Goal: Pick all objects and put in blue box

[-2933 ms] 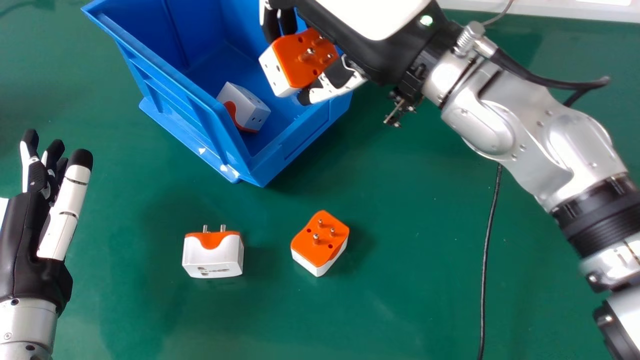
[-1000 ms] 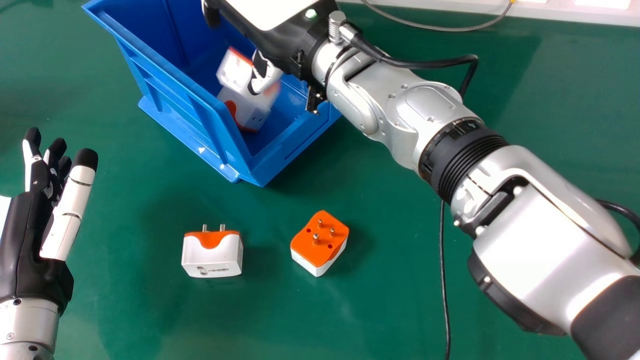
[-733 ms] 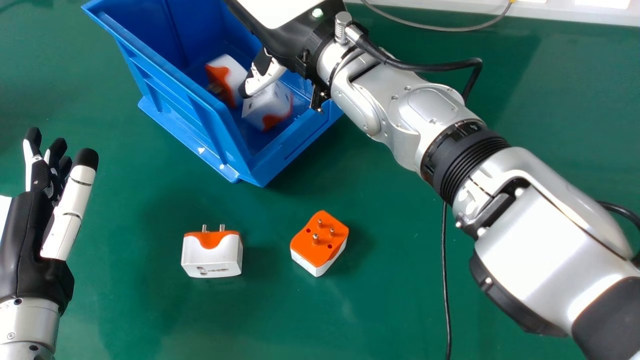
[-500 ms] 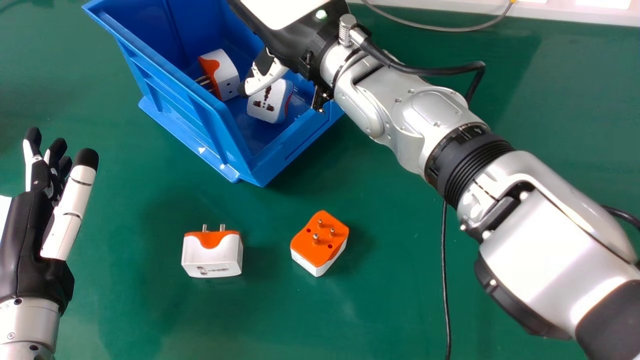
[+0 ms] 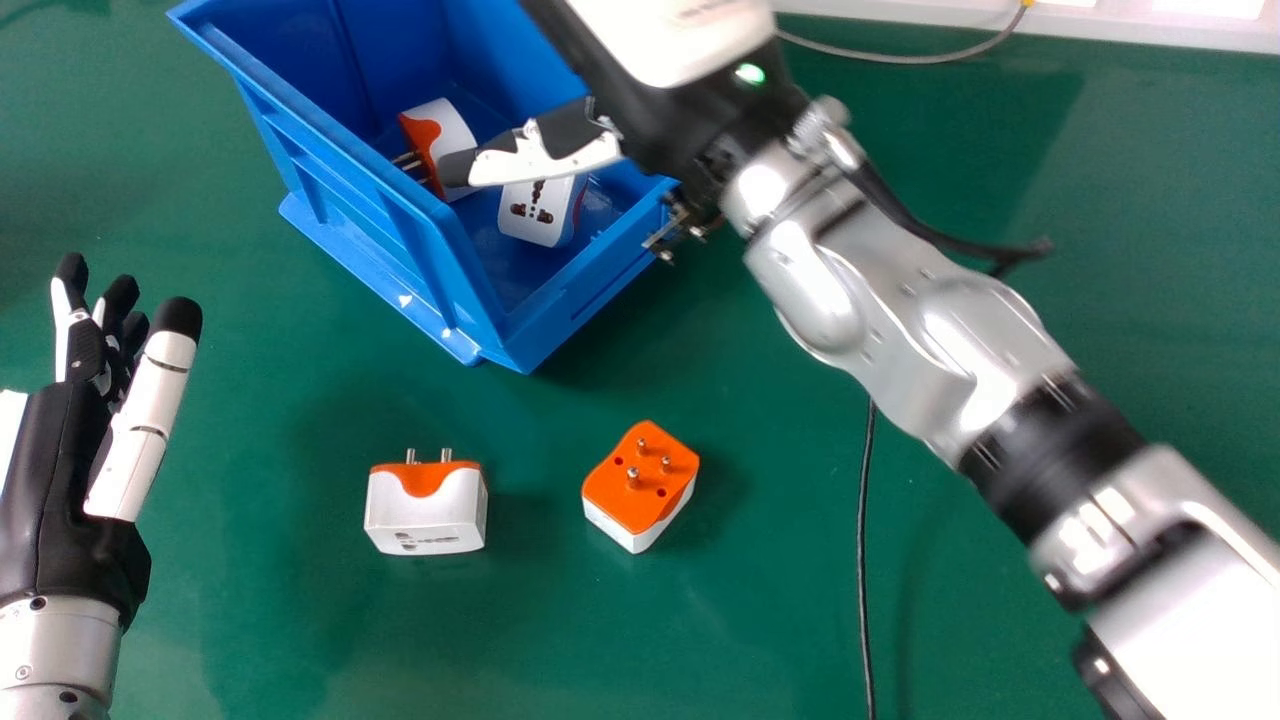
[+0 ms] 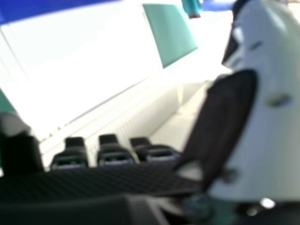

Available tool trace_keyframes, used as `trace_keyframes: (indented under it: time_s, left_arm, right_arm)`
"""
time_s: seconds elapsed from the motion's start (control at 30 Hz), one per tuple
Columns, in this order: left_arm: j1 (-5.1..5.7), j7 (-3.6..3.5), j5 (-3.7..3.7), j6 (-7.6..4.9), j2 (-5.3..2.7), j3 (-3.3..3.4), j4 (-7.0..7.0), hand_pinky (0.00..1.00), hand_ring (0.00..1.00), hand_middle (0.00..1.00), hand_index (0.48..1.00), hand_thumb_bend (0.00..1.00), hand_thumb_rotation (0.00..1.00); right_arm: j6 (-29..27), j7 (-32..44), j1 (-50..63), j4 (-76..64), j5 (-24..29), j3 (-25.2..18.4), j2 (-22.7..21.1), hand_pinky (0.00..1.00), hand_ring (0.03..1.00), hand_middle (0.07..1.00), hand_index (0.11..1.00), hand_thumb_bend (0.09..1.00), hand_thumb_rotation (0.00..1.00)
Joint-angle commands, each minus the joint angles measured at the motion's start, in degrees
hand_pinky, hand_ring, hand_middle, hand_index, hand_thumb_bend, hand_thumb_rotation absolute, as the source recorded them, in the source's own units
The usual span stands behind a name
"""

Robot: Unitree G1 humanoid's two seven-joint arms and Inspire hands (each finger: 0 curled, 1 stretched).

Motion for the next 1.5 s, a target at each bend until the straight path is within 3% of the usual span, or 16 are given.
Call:
trace_keyframes:
  time_s: [0.0, 0.3, 0.43, 0.57, 0.67, 0.77, 1.0, 1.17, 1.47]
  left_arm:
    - [0.18, -0.06, -0.45, -0.89, 0.79, 0.63, -1.00, 1.00, 1.00, 1.00, 1.000, 0.60, 0.76]
    - [0.79, -0.15, -0.54, -0.87, 0.44, 0.72, -2.19, 1.00, 1.00, 1.00, 1.000, 0.60, 0.76]
    - [1.02, -0.06, -0.13, -1.15, 0.50, 0.65, -2.16, 1.00, 1.00, 1.00, 1.000, 0.61, 0.76]
    - [0.84, -0.06, -0.38, -1.18, 0.54, 0.82, -1.62, 1.00, 1.00, 1.00, 1.000, 0.61, 0.76]
    - [0.87, 0.19, -0.16, -1.13, 0.41, 0.75, -1.76, 1.00, 1.00, 1.00, 1.000, 0.61, 0.76]
    - [1.06, 0.13, -0.39, -1.22, 0.22, 0.75, -1.97, 1.00, 1.00, 1.00, 1.000, 0.61, 0.76]
    - [1.14, 0.21, -0.66, -1.29, 0.03, 0.87, -1.92, 1.00, 1.00, 1.00, 1.000, 0.61, 0.76]
    - [1.22, 0.54, -0.38, -0.90, -0.07, 0.75, -2.34, 1.00, 1.00, 1.00, 1.000, 0.61, 0.76]
    - [1.28, 0.58, -0.54, -0.83, 0.05, 0.72, -2.45, 1.00, 1.00, 1.00, 1.000, 0.61, 0.76]
  right_arm:
    - [-0.7, -1.1, 5.4, -9.3, 1.6, -3.0, -1.6, 1.00, 1.000, 1.000, 1.000, 0.625, 0.44]
    - [1.0, -3.4, 23.2, -26.5, -2.8, -7.3, -4.7, 1.00, 1.000, 1.000, 1.000, 0.602, 0.48]
    - [0.2, -2.1, 33.5, -33.6, -1.3, -9.2, -6.3, 1.00, 1.000, 1.000, 1.000, 0.592, 0.50]
    - [-0.6, -1.9, 39.6, -36.5, -1.0, -10.6, -6.9, 1.00, 1.000, 1.000, 1.000, 0.592, 0.52]
    - [-0.6, -1.5, 43.0, -37.1, -1.2, -11.1, -7.1, 0.99, 1.000, 1.000, 1.000, 0.598, 0.53]
    - [-0.2, 0.1, 46.6, -37.9, -0.7, -11.4, -7.0, 0.97, 1.000, 1.000, 1.000, 0.606, 0.55]
    - [2.1, 4.8, 55.5, -40.1, -0.2, -10.9, -5.7, 0.96, 1.000, 1.000, 0.993, 0.604, 0.56]
    - [4.0, 7.5, 56.8, -37.6, -0.5, -9.2, -4.1, 0.95, 0.993, 1.000, 0.990, 0.609, 0.56]
    - [10.8, 14.0, 54.2, -33.3, -6.1, -4.9, -3.4, 0.92, 0.986, 1.000, 0.983, 0.628, 0.53]
